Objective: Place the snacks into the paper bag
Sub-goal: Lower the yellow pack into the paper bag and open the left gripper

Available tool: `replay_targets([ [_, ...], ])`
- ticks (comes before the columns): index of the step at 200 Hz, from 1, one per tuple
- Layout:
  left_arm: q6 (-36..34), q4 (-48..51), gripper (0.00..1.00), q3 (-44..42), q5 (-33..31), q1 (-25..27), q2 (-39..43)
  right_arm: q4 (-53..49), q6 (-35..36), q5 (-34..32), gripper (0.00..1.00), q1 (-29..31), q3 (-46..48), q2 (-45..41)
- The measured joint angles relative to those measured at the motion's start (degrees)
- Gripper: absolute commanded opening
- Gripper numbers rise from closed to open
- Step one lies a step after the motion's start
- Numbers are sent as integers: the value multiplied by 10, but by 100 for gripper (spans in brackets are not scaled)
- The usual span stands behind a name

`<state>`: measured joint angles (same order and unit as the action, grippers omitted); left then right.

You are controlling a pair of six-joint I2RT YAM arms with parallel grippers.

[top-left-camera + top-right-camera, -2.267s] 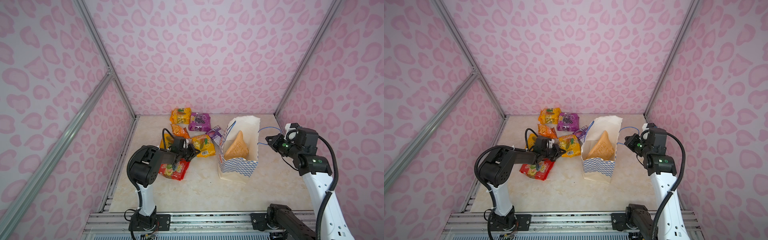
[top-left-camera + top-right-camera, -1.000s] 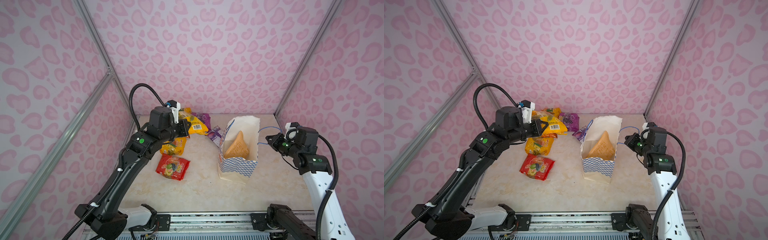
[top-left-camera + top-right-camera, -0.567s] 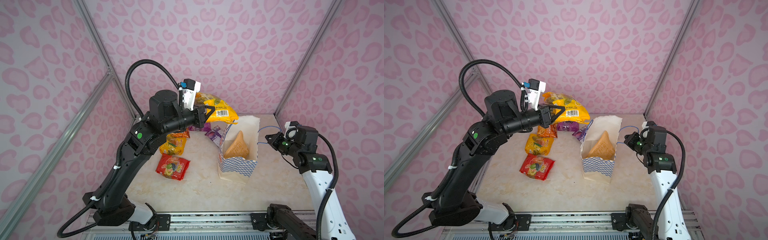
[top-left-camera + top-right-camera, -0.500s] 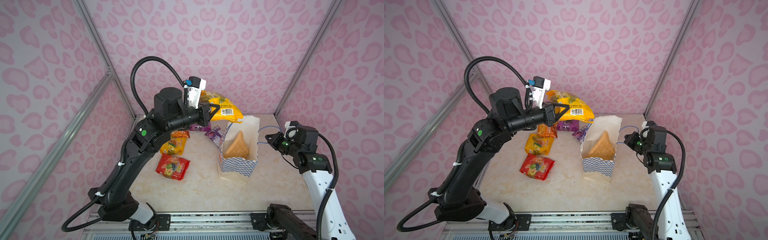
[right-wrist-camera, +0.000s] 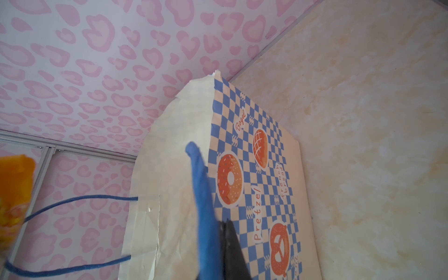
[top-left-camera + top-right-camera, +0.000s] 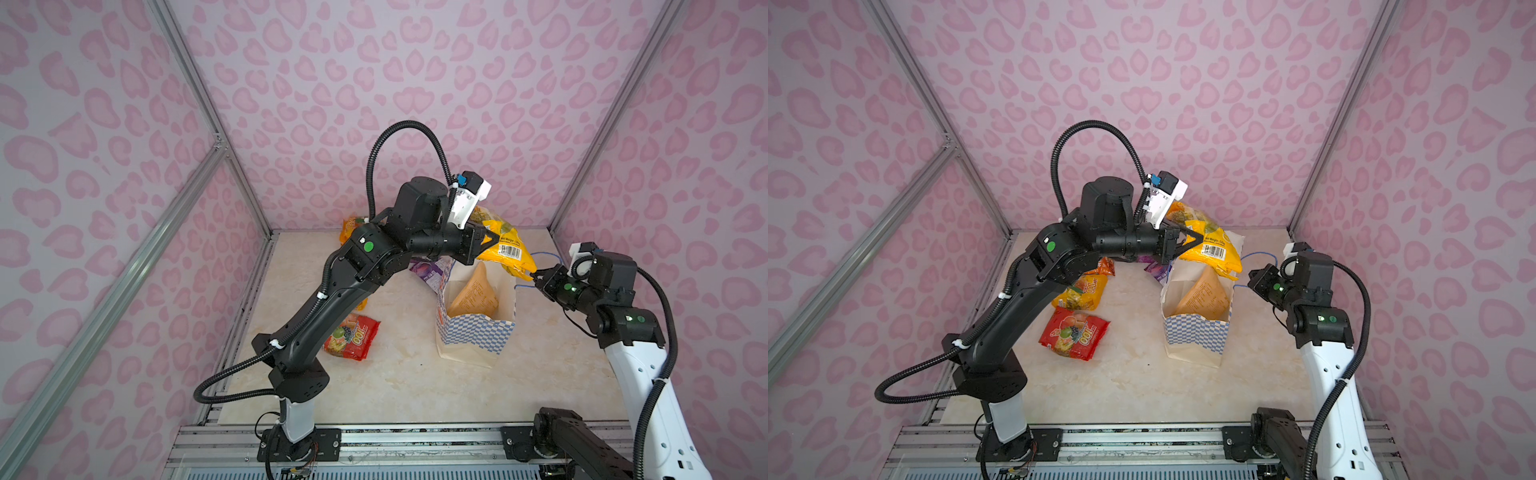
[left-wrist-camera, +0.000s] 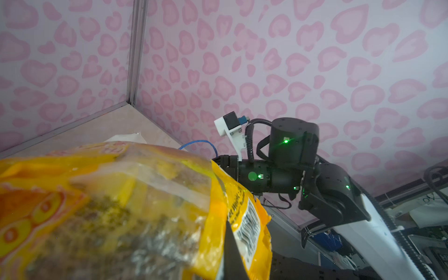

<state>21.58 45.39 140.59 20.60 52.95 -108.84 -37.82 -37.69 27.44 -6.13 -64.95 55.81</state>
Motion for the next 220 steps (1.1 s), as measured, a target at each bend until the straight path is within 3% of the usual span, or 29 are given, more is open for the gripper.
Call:
replay_targets([
  [51, -35, 54, 3, 24, 2, 6, -76, -12, 3, -3, 0, 0, -5, -7],
  [77, -76, 87, 3, 29, -34, 18, -105, -13, 5, -4, 0, 0, -5, -7],
  [144, -147, 142, 3, 9, -112, 28, -137, -15, 9, -7, 0, 0, -6, -7],
  [220, -198, 163, 3, -2, -132, 69, -175, -18, 10, -7, 0, 0, -5, -10],
])
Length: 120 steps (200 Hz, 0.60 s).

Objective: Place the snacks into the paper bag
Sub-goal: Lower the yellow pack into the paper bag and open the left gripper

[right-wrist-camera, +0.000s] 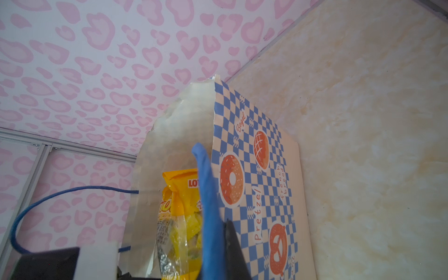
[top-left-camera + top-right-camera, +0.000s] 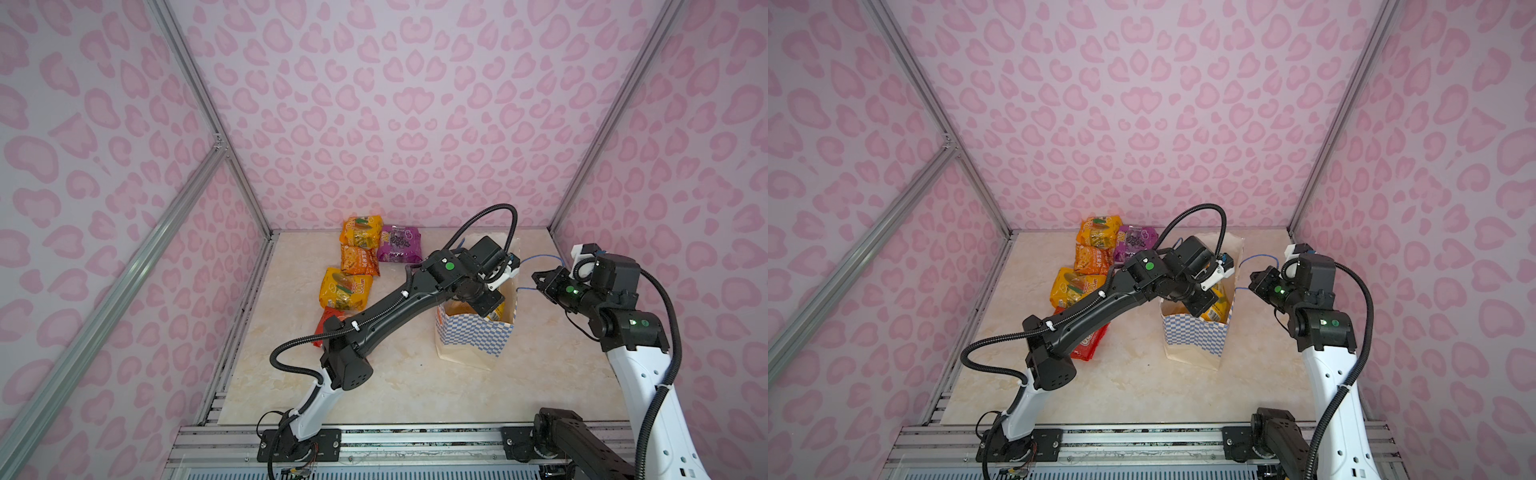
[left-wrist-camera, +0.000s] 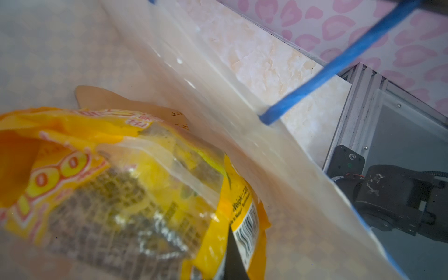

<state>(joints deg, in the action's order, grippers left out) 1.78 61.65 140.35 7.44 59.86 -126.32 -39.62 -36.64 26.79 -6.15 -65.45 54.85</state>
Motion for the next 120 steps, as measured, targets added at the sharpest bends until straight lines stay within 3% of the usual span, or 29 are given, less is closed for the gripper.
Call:
replay_targets([
  [38, -2, 0, 4, -12, -15, -1, -20, -3, 2, 0, 0, 0, 5, -2],
  [75, 12, 1, 11, -14, -13, -2, -34, -3, 2, 0, 0, 0, 7, -3],
  [120, 28, -9, 47, -14, 3, -1, -36, -3, 2, 0, 0, 0, 10, -2],
])
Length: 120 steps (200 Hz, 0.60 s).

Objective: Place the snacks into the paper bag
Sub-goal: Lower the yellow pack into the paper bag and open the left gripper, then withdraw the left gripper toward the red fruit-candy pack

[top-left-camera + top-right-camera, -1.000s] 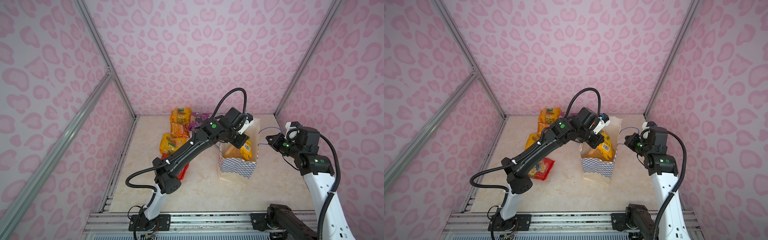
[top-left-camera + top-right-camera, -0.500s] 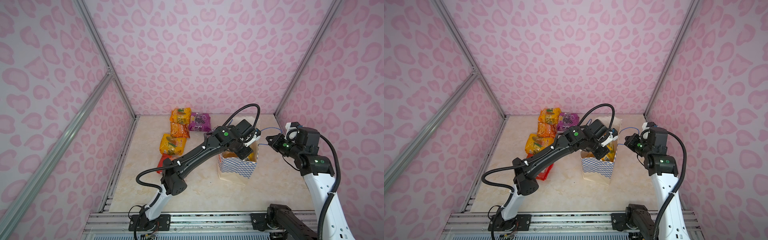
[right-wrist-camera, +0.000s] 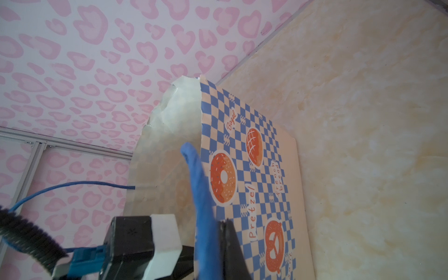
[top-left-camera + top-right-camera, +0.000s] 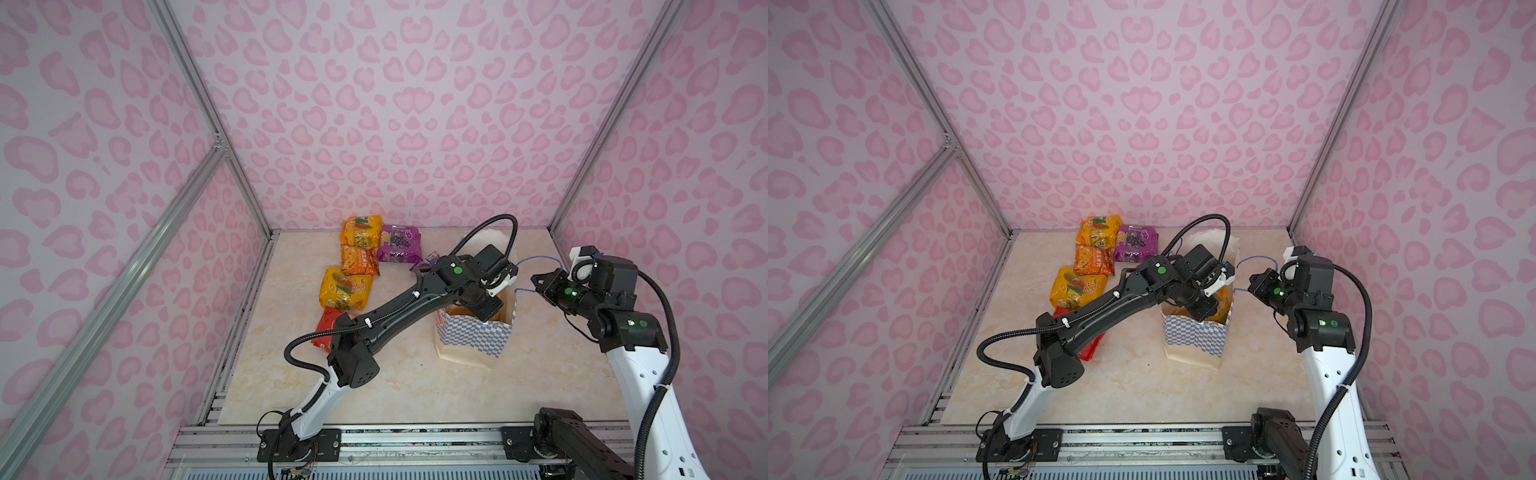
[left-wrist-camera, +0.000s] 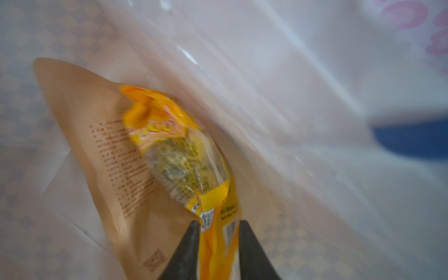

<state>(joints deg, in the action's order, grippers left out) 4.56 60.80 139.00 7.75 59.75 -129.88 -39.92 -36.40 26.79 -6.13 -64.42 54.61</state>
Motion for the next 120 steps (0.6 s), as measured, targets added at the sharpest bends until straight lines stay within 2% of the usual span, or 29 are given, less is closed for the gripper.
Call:
replay_targets([
  [44, 16, -9, 58, 0, 13, 0, 13, 0, 0, 0, 0, 0, 0, 0],
  [68, 32, -12, 60, 16, 12, 0, 45, 0, 0, -1, 0, 0, 0, 0],
  [89, 47, -23, 66, 27, 8, 0, 79, 0, 0, -2, 0, 0, 0, -1],
  [102, 59, -26, 72, 28, 5, 0, 102, 0, 0, -2, 0, 0, 1, -2],
  [120, 72, -26, 90, 27, -3, 0, 133, 0, 2, -3, 0, 0, 3, -2],
])
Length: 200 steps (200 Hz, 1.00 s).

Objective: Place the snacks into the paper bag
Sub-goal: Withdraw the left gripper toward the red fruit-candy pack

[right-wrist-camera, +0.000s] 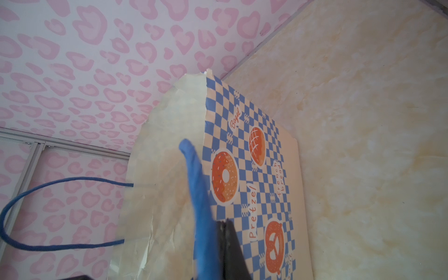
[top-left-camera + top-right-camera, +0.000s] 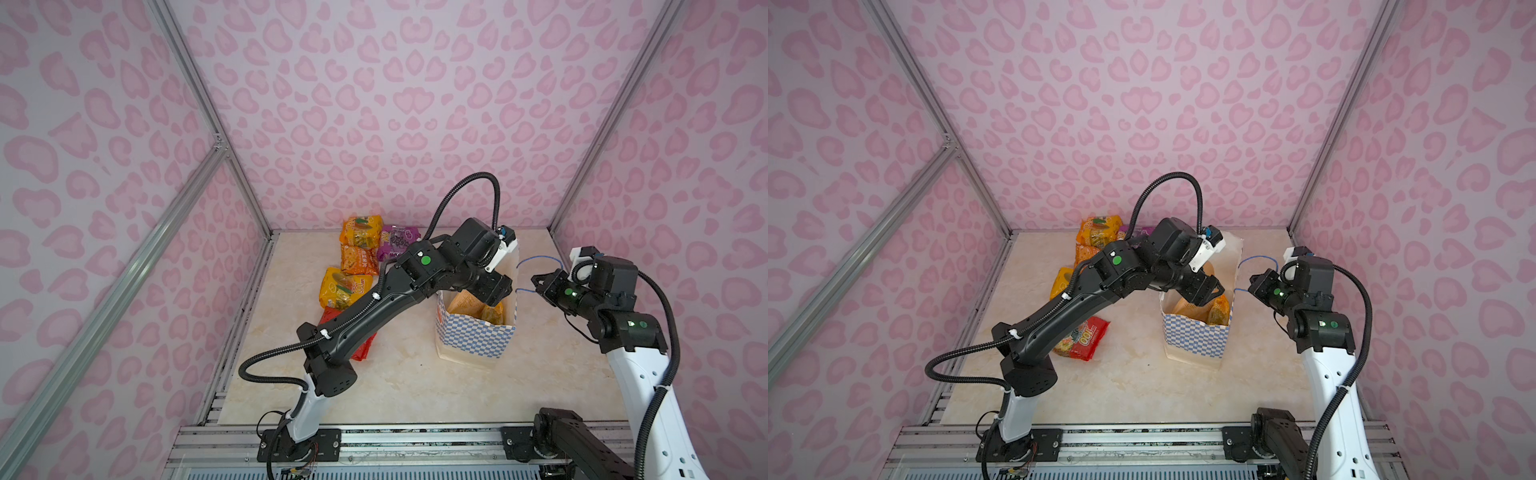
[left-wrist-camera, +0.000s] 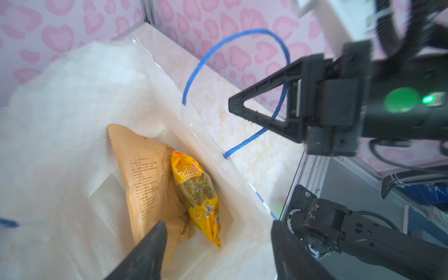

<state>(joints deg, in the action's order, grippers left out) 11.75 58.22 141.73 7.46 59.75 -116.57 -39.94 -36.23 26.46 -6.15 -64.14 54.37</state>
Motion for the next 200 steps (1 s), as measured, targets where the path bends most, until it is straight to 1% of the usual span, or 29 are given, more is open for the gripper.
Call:
replay_targets([
  [15, 16, -2, 100, -11, -2, 0, 35, -1, 1, -2, 0, 0, 1, 0],
  [21, 17, -6, 97, -21, -4, 0, 53, -2, 1, -2, 0, 0, 1, 0],
  [31, 28, -19, 97, -46, -5, 0, 85, -2, 4, -4, 0, 0, 1, -1],
  [50, 45, -50, 97, -126, -22, 0, 162, -2, 7, -10, 0, -1, 1, -3],
  [72, 79, -91, 97, -243, -66, -4, 263, -2, 9, -12, 0, -1, 1, -3],
  [84, 105, -110, 97, -305, -97, -16, 315, -2, 9, -12, 0, -1, 1, -3],
  [103, 166, -135, 97, -425, -140, -61, 399, -2, 9, -12, 0, -1, 3, -2],
  [117, 216, -137, 97, -508, -149, -106, 450, -2, 9, -12, 0, -1, 5, -1],
  [135, 288, -150, 97, -637, -163, -163, 526, -1, 9, -11, 0, -1, 10, -1],
  [146, 330, -146, 97, -716, -160, -189, 569, -1, 9, -11, 0, -1, 13, 0],
  [172, 416, -144, 97, -864, -147, -227, 626, 0, 9, -9, 0, 1, 18, 0],
  [200, 485, -152, 97, -988, -115, -253, 671, 1, 9, -9, 0, 2, 20, 0],
])
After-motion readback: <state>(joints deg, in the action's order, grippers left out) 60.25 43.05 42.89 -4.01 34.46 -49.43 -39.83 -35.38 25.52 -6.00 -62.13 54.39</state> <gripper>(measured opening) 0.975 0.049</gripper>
